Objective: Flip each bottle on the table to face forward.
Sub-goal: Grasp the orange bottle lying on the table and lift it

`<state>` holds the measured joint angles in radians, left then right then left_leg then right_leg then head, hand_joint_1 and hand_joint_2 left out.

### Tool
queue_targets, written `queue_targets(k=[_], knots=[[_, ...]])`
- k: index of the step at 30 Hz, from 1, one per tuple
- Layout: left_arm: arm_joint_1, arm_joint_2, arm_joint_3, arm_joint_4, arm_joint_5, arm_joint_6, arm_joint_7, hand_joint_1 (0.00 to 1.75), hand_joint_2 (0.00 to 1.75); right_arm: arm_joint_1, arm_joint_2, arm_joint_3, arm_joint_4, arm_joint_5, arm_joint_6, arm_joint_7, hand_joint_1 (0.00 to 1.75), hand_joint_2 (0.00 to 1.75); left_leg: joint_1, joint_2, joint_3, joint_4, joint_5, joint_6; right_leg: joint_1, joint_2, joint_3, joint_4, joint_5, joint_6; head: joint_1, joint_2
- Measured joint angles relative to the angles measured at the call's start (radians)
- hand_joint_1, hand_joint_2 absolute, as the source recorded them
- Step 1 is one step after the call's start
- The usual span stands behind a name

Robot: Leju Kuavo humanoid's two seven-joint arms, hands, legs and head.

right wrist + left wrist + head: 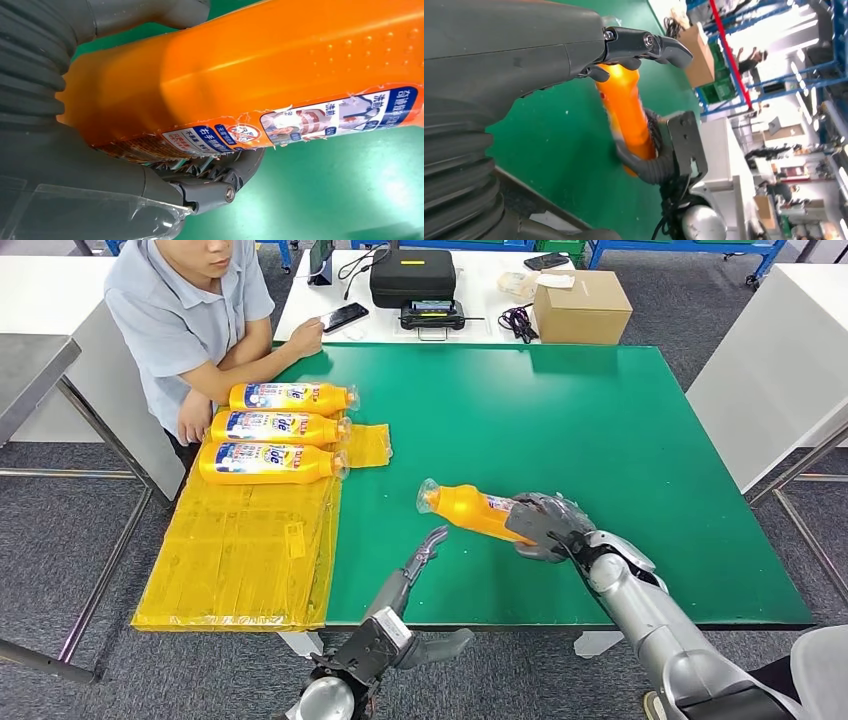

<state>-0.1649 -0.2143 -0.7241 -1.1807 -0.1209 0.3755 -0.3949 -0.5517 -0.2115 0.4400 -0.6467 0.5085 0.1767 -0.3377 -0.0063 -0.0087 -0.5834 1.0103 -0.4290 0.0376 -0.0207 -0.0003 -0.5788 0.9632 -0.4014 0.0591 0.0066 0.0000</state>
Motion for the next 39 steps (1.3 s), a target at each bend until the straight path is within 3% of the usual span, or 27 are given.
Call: queue_targets(k=[7,12,18,25,31,39], knots=[[0.005,-0.028,0.042,0.0,0.228,0.228,-0.143,0.0,1.75,0.092,0.015,-0.024,-0.112,-0.107,-0.112,-0.018,1.75,1.75,0.0,0.0,-0.002,0.0,0.0,0.0,0.0,0.0,0.009,0.0,0.001,0.0,0.0,0.0],[0.005,-0.04,0.085,0.01,0.412,0.288,-0.185,0.0,1.75,0.17,0.055,-0.034,-0.249,-0.124,-0.166,-0.018,1.75,1.75,0.001,0.003,-0.006,0.0,0.0,0.0,0.001,0.001,0.004,0.0,0.001,0.0,0.0,0.0],[0.005,-0.043,0.108,0.038,0.536,0.226,-0.132,0.0,1.75,0.225,0.102,-0.029,-0.372,-0.134,-0.178,-0.03,1.75,1.75,0.001,0.0,-0.015,0.0,0.002,0.0,0.0,0.0,-0.002,0.001,0.001,0.0,0.0,0.0],[0.005,-0.041,0.112,0.05,0.633,0.064,-0.023,0.0,1.75,0.243,0.131,-0.02,-0.456,-0.154,-0.177,-0.058,1.75,1.75,0.0,-0.001,-0.021,0.0,0.002,0.001,0.0,0.0,-0.008,0.001,0.001,0.001,0.0,0.0],[0.005,-0.028,0.097,0.05,0.641,-0.049,-0.009,0.0,1.75,0.257,0.147,-0.002,-0.5,-0.194,-0.161,-0.089,1.75,1.75,0.0,-0.001,-0.023,0.0,0.002,0.001,0.0,0.0,-0.011,0.001,0.001,0.001,0.0,0.0],[-0.004,-0.024,0.096,0.053,0.635,-0.072,-0.021,0.0,1.75,0.27,0.173,0.039,-0.519,-0.213,-0.142,-0.097,1.75,1.75,0.0,-0.001,-0.025,0.0,0.002,0.0,0.0,0.0,-0.012,0.001,0.001,0.001,0.0,0.0]])
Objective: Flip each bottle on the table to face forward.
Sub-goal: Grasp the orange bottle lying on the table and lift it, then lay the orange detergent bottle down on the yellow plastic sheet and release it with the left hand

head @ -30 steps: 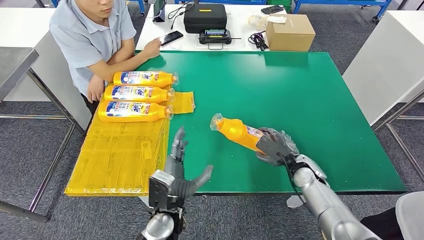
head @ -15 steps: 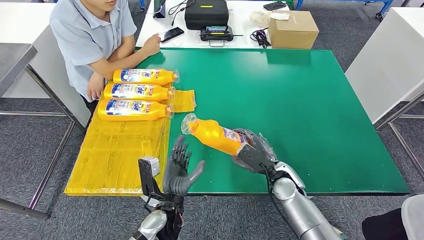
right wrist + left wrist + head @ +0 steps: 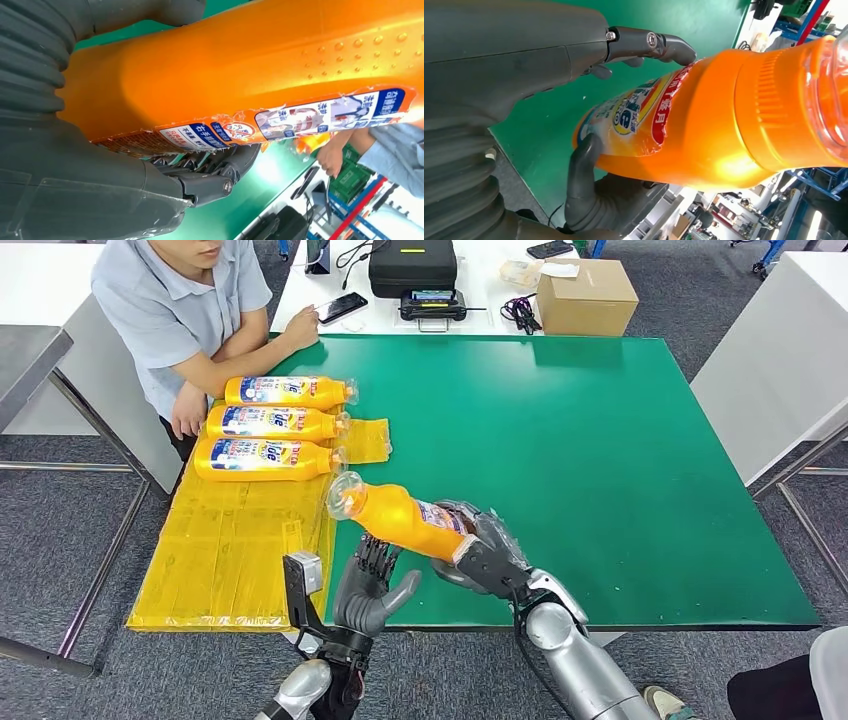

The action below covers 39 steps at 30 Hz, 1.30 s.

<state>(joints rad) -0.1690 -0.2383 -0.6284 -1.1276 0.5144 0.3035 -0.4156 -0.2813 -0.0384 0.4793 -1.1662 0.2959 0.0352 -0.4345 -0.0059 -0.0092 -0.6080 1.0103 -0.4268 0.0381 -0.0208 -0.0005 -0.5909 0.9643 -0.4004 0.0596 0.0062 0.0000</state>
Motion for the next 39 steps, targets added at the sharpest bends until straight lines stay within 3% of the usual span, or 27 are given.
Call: queue_targets(k=[10,21,22,25,26,29,30,31,34,35,39], knots=[[-0.048,-0.007,0.008,0.029,-0.046,0.076,-0.071,0.0,1.75,-0.004,0.013,0.055,0.009,-0.042,0.05,-0.004,1.75,1.75,0.0,0.0,-0.001,0.0,0.0,0.0,0.0,0.0,0.0,0.0,0.0,0.0,0.0,0.0],[-0.088,-0.026,0.039,0.089,-0.03,0.081,-0.123,0.0,1.75,-0.029,0.019,0.108,0.035,-0.076,0.092,-0.006,1.75,1.75,0.0,0.0,-0.001,0.0,0.0,0.0,0.0,0.0,0.0,0.0,0.0,0.0,0.0,0.0],[-0.09,-0.027,0.04,0.091,-0.033,0.08,-0.125,0.18,1.75,-0.031,0.019,0.111,0.037,-0.08,0.096,-0.007,1.75,1.75,0.0,0.0,-0.001,0.0,0.0,0.0,0.0,0.0,0.0,0.0,0.0,0.0,0.0,0.0],[-0.094,-0.03,0.043,0.095,-0.024,0.055,-0.12,1.41,1.75,-0.039,0.02,0.118,0.045,-0.095,0.105,-0.01,1.75,1.75,0.0,0.0,-0.001,0.0,0.0,0.0,0.0,0.0,0.0,0.0,0.0,0.0,0.0,0.0],[-0.094,-0.03,0.045,0.095,-0.017,0.045,-0.117,1.66,1.75,-0.041,0.021,0.12,0.048,-0.099,0.107,-0.01,1.75,1.75,0.0,0.0,-0.001,0.0,0.0,0.0,0.0,0.0,0.0,0.0,0.0,0.0,0.0,0.0],[-0.094,-0.03,0.05,0.096,0.0,0.019,-0.115,1.75,1.75,-0.046,0.021,0.123,0.054,-0.108,0.112,-0.012,1.75,1.75,0.0,0.0,-0.001,0.0,0.0,0.0,0.0,0.0,0.0,0.0,0.0,0.0,0.0,0.0],[-0.094,-0.03,0.052,0.096,0.004,0.013,-0.115,1.75,1.75,-0.046,0.021,0.123,0.055,-0.112,0.113,-0.012,1.7,1.75,0.0,0.0,-0.001,0.0,0.0,0.0,0.0,0.0,0.0,0.0,0.0,0.0,0.0,0.0],[-0.094,-0.03,0.054,0.096,0.008,0.009,-0.115,1.75,1.75,-0.046,0.021,0.123,0.056,-0.114,0.114,-0.013,1.44,1.75,0.0,0.0,-0.001,0.0,0.0,0.0,0.0,0.0,0.0,0.0,0.0,0.0,0.0,0.0],[-0.094,-0.03,0.061,0.095,0.013,0.0,-0.115,1.75,1.75,-0.048,0.021,0.124,0.06,-0.119,0.116,-0.015,0.18,1.75,0.0,0.0,-0.001,0.0,0.0,0.0,0.0,0.0,0.0,0.0,0.0,0.0,0.0,0.0],[-0.093,-0.03,0.063,0.094,0.016,-0.005,-0.113,1.75,1.75,-0.048,0.022,0.125,0.061,-0.12,0.116,-0.016,0.0,1.75,0.0,0.0,-0.001,0.0,0.0,0.0,0.0,0.0,0.0,0.0,0.0,0.0,0.0,0.0],[-0.084,-0.03,0.071,0.083,0.033,-0.029,-0.101,1.75,1.75,-0.048,0.028,0.128,0.067,-0.123,0.117,-0.014,0.0,1.75,0.0,0.0,-0.001,0.0,0.0,0.0,0.0,0.0,-0.001,0.0,0.0,0.0,0.0,0.0]])
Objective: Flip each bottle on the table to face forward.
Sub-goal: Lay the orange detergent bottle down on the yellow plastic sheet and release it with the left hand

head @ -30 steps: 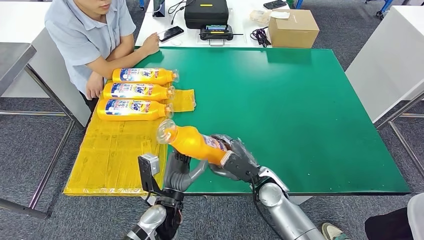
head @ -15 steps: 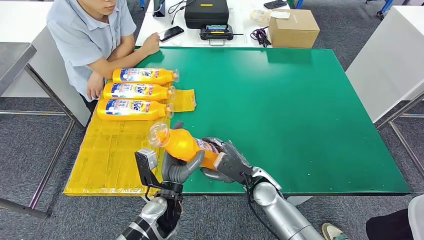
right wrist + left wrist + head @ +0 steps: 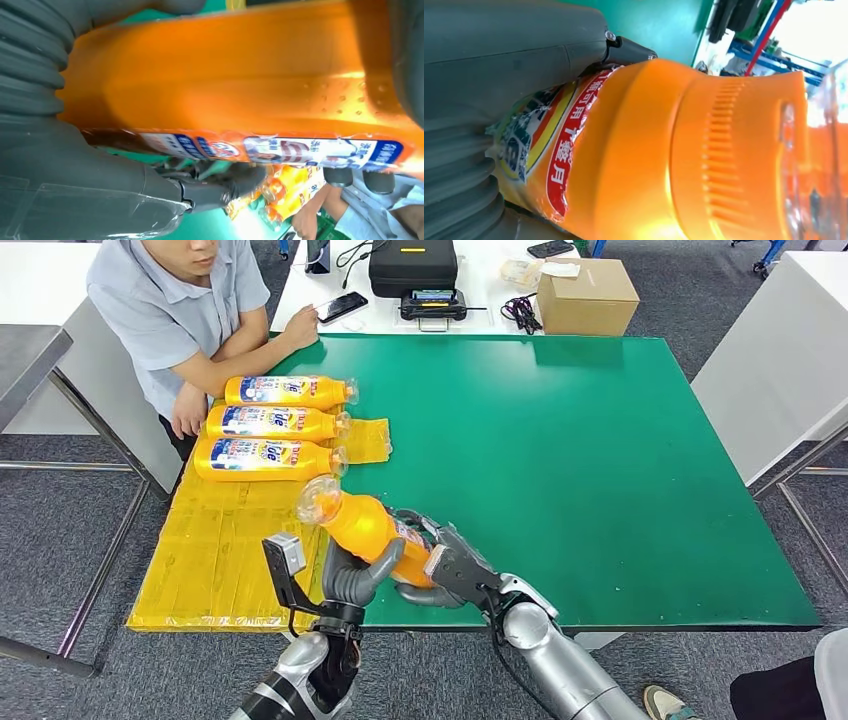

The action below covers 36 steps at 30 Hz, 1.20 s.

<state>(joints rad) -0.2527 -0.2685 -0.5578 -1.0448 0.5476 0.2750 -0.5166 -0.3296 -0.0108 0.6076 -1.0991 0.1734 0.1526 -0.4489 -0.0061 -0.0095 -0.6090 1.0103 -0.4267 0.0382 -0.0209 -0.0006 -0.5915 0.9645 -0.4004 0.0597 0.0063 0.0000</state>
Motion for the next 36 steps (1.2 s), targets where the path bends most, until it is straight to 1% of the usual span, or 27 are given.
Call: queue_targets(k=[6,11,13,14,17,18,21,22,23,26,27,28,30,32,36], knots=[[0.009,0.0,0.008,-0.017,0.011,-0.012,0.011,1.75,1.75,-0.004,0.007,0.004,0.011,0.0,-0.001,0.005,0.0,1.75,0.0,0.0,0.0,0.0,0.0,0.0,0.0,0.0,0.0,0.0,0.0,0.0,0.0,0.0],[0.018,0.0,0.01,-0.036,-0.002,0.017,0.01,1.75,1.75,-0.004,0.013,0.004,0.019,0.008,-0.021,0.009,0.0,1.75,0.0,0.0,0.0,0.0,0.0,0.0,0.0,0.0,0.0,0.0,0.0,0.0,0.0,0.0],[0.018,0.0,0.01,-0.044,-0.031,0.056,-0.002,1.75,1.75,-0.003,0.015,0.005,0.023,0.019,-0.035,0.01,0.0,1.75,0.0,0.0,0.0,0.0,0.0,0.0,0.0,0.0,0.0,0.0,0.0,0.0,0.0,0.0],[0.017,0.0,0.01,-0.047,-0.057,0.091,-0.012,1.75,1.75,-0.002,0.015,0.005,0.025,0.027,-0.045,0.01,0.0,1.75,0.0,0.0,0.0,0.0,0.0,0.0,0.0,0.0,0.0,0.0,0.0,0.0,0.0,0.0],[0.007,0.0,0.008,-0.047,-0.171,0.236,-0.044,1.75,1.75,0.005,0.015,0.006,0.032,0.053,-0.083,0.006,0.0,1.75,0.0,0.0,0.0,0.0,0.0,0.0,0.0,0.0,0.0,0.0,0.0,0.0,0.0,0.0],[0.002,0.0,0.008,-0.044,-0.2,0.269,-0.05,1.75,1.75,0.009,0.015,0.006,0.034,0.06,-0.093,0.003,0.0,1.75,0.0,0.0,0.0,0.0,0.0,0.0,0.0,0.0,0.0,0.0,0.0,0.0,0.0,0.0],[-0.01,0.0,0.008,-0.031,-0.262,0.327,-0.064,1.74,1.75,0.019,0.015,0.005,0.041,0.072,-0.108,-0.003,0.0,1.75,0.0,0.0,0.0,0.0,0.0,0.0,0.0,0.0,0.0,0.0,0.0,0.0,0.0,0.0],[-0.014,-0.002,0.013,-0.023,-0.316,0.353,-0.068,1.74,1.75,0.021,0.015,0.004,0.043,0.077,-0.113,-0.006,0.0,1.75,0.0,0.0,0.0,0.0,0.0,0.0,0.0,0.0,0.0,0.0,0.0,0.0,0.0,0.0],[-0.017,-0.005,0.026,-0.012,-0.409,0.378,-0.068,1.74,1.75,0.022,0.015,0.003,0.045,0.084,-0.12,-0.01,0.0,1.75,0.0,0.0,0.0,0.0,0.0,0.0,0.0,0.0,0.0,0.0,0.0,0.0,0.0,0.0],[-0.027,-0.024,0.118,0.024,-0.853,0.416,-0.047,1.75,1.75,0.023,0.02,-0.005,0.054,0.105,-0.135,-0.026,0.0,1.75,0.0,0.0,0.0,0.0,0.0,0.0,0.0,0.0,0.0,0.0,0.0,0.0,0.0,0.0],[-0.03,-0.028,0.154,0.031,-0.986,0.418,-0.039,1.75,1.75,0.023,0.023,-0.009,0.056,0.11,-0.139,-0.029,0.0,1.75,0.0,0.001,0.0,0.0,0.0,0.0,0.0,0.0,0.0,0.0,0.0,0.0,0.0,0.0],[-0.034,-0.032,0.188,0.035,-1.082,0.42,-0.032,1.75,1.75,0.023,0.026,-0.014,0.057,0.116,-0.143,-0.031,0.0,1.75,0.0,0.001,0.0,0.0,0.0,0.0,0.0,0.0,0.0,0.0,0.0,0.0,0.0,0.0],[-0.04,-0.038,0.254,0.035,-1.194,0.423,-0.015,1.75,1.75,0.024,0.03,-0.025,0.058,0.127,-0.147,-0.033,0.0,1.75,0.0,0.002,0.0,0.0,0.0,0.0,0.0,0.0,-0.001,0.0,0.0,0.0,0.0,0.0],[-0.045,-0.043,0.317,0.03,-1.259,0.426,0.002,1.75,1.75,0.025,0.033,-0.034,0.058,0.135,-0.148,-0.033,0.0,1.75,0.0,0.001,0.001,0.0,0.0,0.0,0.0,0.0,0.0,0.0,0.0,0.0,0.0,0.0],[-0.048,-0.051,0.408,0.012,-1.429,0.426,0.016,1.75,1.75,0.027,0.039,-0.045,0.058,0.148,-0.147,-0.033,0.0,1.75,0.0,0.0,0.0,0.0,0.001,-0.001,0.0,0.0,0.0,0.0,0.0,0.0,0.0,0.0]])
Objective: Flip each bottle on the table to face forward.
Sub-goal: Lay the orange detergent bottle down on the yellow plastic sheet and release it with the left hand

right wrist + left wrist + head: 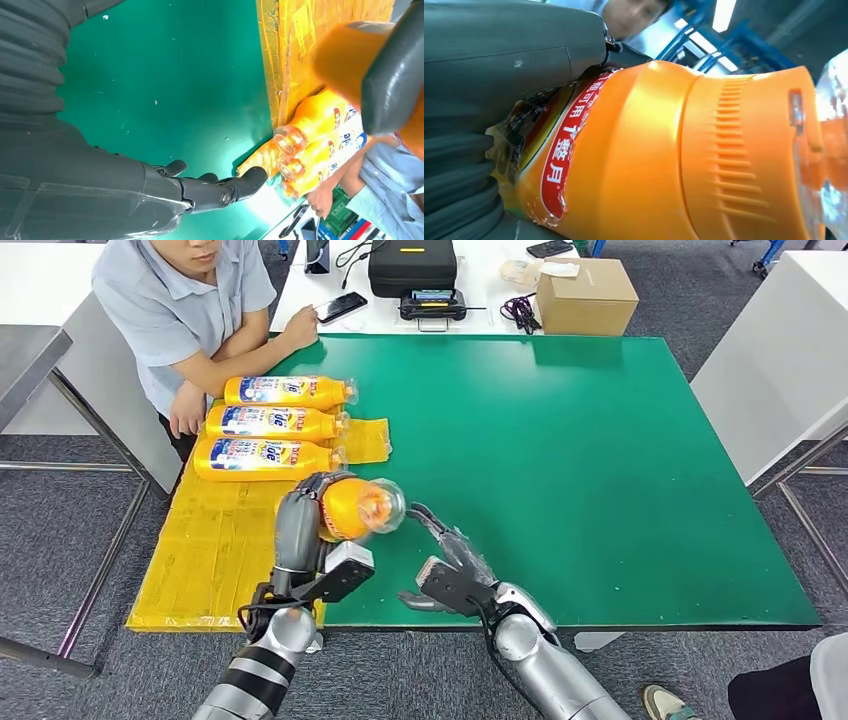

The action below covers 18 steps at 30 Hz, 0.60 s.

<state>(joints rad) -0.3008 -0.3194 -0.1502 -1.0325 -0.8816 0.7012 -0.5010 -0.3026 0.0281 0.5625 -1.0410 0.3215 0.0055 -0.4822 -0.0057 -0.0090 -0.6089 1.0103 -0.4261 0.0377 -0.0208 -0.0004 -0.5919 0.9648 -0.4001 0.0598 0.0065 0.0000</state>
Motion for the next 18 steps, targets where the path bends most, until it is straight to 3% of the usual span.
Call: queue_targets(k=[4,7,10,14,18], knots=[[0.001,-0.011,0.069,-0.022,-0.134,0.0,0.006,1.7,1.75,0.001,0.003,-0.006,0.0,0.007,0.003,-0.003,0.0,1.75,0.0,0.0,0.0,0.0,0.0,0.0,0.0,0.0,0.0,0.0,0.0,0.0,0.0,0.0],[0.002,-0.013,0.122,-0.049,-0.339,0.0,0.054,1.61,1.75,0.001,0.004,-0.009,0.0,0.014,0.009,-0.009,0.0,1.75,0.0,0.0,0.0,0.0,0.0,0.0,0.0,0.0,0.0,0.0,0.0,0.0,0.0,0.0],[0.0,-0.005,0.154,-0.059,-0.534,0.0,0.165,1.58,1.75,0.002,0.003,-0.016,0.0,0.016,0.015,-0.014,0.0,1.75,0.0,0.0,0.0,0.0,0.0,0.0,0.0,0.0,0.0,0.0,0.0,0.0,0.0,0.0],[-0.008,0.022,0.159,-0.049,-0.638,0.0,0.301,1.53,1.75,0.003,0.003,-0.022,0.0,0.018,0.021,-0.017,0.0,1.75,0.0,0.0,0.0,0.0,0.0,0.0,0.0,0.0,0.0,0.0,0.0,0.0,0.0,0.0],[-0.06,0.102,0.075,0.037,-0.683,0.0,0.543,1.54,1.75,0.003,0.002,-0.029,0.0,0.02,0.033,-0.021,0.0,1.75,0.0,0.0,0.0,0.0,0.0,0.0,0.0,0.0,-0.001,0.0,0.0,0.0,0.0,0.0]])
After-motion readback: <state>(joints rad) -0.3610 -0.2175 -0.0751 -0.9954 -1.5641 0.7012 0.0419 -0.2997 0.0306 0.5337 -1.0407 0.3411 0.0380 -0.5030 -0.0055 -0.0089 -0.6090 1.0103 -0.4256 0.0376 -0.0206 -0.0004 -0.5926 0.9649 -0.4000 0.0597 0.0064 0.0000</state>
